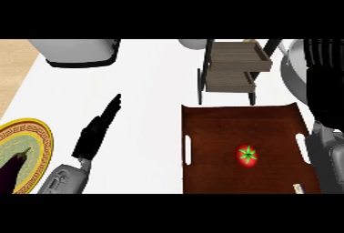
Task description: Pick the tomato from the tray and place it in the tiered basket
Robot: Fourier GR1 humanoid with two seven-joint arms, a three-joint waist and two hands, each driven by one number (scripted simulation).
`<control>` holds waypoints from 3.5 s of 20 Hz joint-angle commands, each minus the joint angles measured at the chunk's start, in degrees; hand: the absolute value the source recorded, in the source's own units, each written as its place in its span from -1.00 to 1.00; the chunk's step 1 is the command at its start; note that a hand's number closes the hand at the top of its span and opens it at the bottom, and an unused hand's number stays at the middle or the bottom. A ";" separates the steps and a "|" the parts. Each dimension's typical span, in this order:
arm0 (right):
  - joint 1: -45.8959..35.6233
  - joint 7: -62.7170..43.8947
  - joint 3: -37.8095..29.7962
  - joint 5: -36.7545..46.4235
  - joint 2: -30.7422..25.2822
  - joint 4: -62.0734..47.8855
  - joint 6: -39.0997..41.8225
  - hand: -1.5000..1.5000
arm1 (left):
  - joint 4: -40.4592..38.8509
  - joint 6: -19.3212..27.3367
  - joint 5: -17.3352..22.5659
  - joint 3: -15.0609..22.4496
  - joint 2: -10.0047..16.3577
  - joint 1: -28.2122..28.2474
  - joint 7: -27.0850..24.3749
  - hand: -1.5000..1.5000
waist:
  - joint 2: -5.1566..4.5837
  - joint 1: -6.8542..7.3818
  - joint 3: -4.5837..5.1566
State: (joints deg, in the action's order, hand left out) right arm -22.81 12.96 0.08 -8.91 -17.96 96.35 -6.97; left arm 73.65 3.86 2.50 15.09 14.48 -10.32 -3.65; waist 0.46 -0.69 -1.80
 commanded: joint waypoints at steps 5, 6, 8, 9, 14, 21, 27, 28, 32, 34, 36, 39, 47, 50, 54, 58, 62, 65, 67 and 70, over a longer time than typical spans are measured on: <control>8.80 -4.29 7.33 17.41 10.43 -1.32 -20.21 1.00 | 6.61 1.23 5.85 -8.05 3.06 0.20 8.03 0.00 | -0.10 1.51 1.86; 11.05 -4.49 9.66 20.39 13.54 -1.74 -23.99 1.00 | 5.75 0.59 7.52 -10.72 4.57 0.78 6.55 0.00 | -0.10 1.76 1.95; 19.41 -11.22 -4.85 19.86 7.97 -9.71 -31.05 1.00 | 4.50 2.98 6.24 -9.37 2.29 3.25 5.33 0.00 | -0.98 -3.77 2.23; 20.16 -11.77 -5.60 19.72 12.40 -10.04 -35.86 -1.00 | 5.13 2.63 6.87 -9.73 2.45 2.21 6.30 0.00 | -0.74 -3.03 1.92; 24.96 -11.17 4.74 31.90 17.75 -10.64 -56.41 -1.00 | 9.81 -0.63 10.07 -10.30 4.37 4.14 10.14 0.00 | -0.08 1.66 1.92; 35.28 -26.01 5.40 52.88 15.86 -15.28 -50.35 -1.00 | 10.45 -0.85 10.43 -11.38 5.32 5.02 10.20 0.00 | -0.67 0.86 2.67; 38.91 -38.42 9.30 59.26 16.81 -16.51 -34.21 -1.00 | 11.84 -0.79 9.93 -9.82 4.63 4.02 11.52 0.00 | -1.49 2.51 2.86; 40.16 -40.60 10.83 60.29 17.68 -16.41 -31.90 -1.00 | 11.51 -1.02 10.26 -10.93 5.47 3.53 11.17 0.00 | -1.54 2.52 2.90; 36.94 -53.29 12.98 65.86 17.92 -12.37 -21.40 -1.00 | 12.43 -1.44 10.11 -9.76 4.92 4.66 11.36 0.00 | -1.06 3.50 2.68; 34.50 -61.21 14.77 68.88 17.93 -8.63 -16.90 -1.00 | 12.37 -1.37 10.46 -10.18 4.95 4.39 11.79 0.00 | -0.79 3.03 2.57; 31.50 -69.58 15.17 73.32 17.95 -4.17 -11.48 -1.00 | 12.29 -1.33 10.76 -11.07 5.52 4.32 12.19 0.00 | -0.53 2.33 2.43; 23.96 -83.16 17.96 77.18 17.95 -0.08 -3.57 -1.00 | 12.15 -1.52 10.49 -10.77 5.30 4.79 12.05 0.00 | -0.47 2.31 2.20; 16.39 -97.83 20.79 76.21 17.94 -2.29 4.81 -1.00 | 12.89 -2.74 11.78 -12.72 6.15 4.56 13.33 0.00 | -0.55 1.45 1.87; 20.20 -94.63 21.20 77.20 17.94 -5.21 -0.62 -1.00 | 16.41 -0.43 10.73 -11.78 4.99 5.42 16.39 0.00 | -0.44 1.11 1.79; 20.28 -96.07 23.81 79.30 17.93 -9.39 -4.35 -1.00 | 14.00 -1.87 10.75 -12.51 4.24 6.29 12.84 0.00 | -0.49 1.11 1.81; 19.36 -95.29 20.16 81.68 17.93 -7.26 -0.38 -1.00 | 16.78 -1.15 9.29 -11.48 3.58 8.26 13.07 0.00 | -0.40 0.93 1.82; 22.00 -90.67 18.28 83.05 17.93 -9.49 -1.90 -1.00 | 14.30 -3.74 10.86 -14.44 5.70 5.99 13.72 0.00 | -0.47 0.67 1.81; 20.73 -92.69 19.25 80.29 17.93 -10.44 -0.53 -1.00 | 12.76 -4.45 10.67 -14.86 5.47 6.33 12.20 0.00 | -0.50 0.88 1.81; 22.83 -90.46 17.51 75.73 17.94 -7.93 3.93 1.00 | 14.38 -1.33 9.21 -13.04 2.97 5.41 14.36 0.00 | -0.45 0.64 1.79; 21.57 -91.48 20.69 71.63 17.95 -9.40 2.20 1.00 | 16.01 -2.18 9.72 -13.70 3.54 5.79 15.73 0.00 | -0.44 0.93 1.79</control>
State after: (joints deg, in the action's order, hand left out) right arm -0.75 -68.16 18.22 66.19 -0.09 87.88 -5.67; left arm 88.51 1.03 12.64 1.37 18.69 -4.35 10.68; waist 0.17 0.23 0.07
